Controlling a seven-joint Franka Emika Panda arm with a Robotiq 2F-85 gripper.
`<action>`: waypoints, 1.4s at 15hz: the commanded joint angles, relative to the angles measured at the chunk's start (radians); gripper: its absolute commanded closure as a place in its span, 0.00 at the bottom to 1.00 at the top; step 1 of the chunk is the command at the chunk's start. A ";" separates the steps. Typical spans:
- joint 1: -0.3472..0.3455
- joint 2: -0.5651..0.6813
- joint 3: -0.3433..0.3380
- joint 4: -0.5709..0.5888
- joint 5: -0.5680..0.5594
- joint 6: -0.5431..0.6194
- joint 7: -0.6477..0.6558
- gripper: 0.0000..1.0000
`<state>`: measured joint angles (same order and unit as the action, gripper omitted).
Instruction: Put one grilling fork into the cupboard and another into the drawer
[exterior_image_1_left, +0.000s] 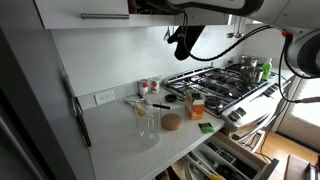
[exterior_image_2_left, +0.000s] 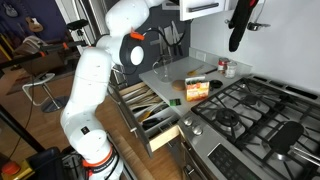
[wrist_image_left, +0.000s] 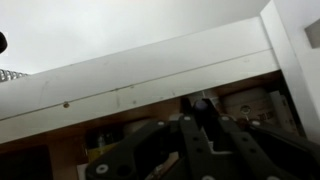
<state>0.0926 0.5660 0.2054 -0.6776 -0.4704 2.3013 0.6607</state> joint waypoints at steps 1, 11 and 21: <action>0.016 0.043 -0.005 0.054 -0.005 0.013 0.010 0.96; 0.024 0.069 -0.013 0.094 -0.005 0.005 0.029 0.31; 0.005 -0.029 0.003 0.067 0.022 -0.050 -0.010 0.00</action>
<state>0.1028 0.5852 0.1902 -0.5844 -0.4705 2.3018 0.6662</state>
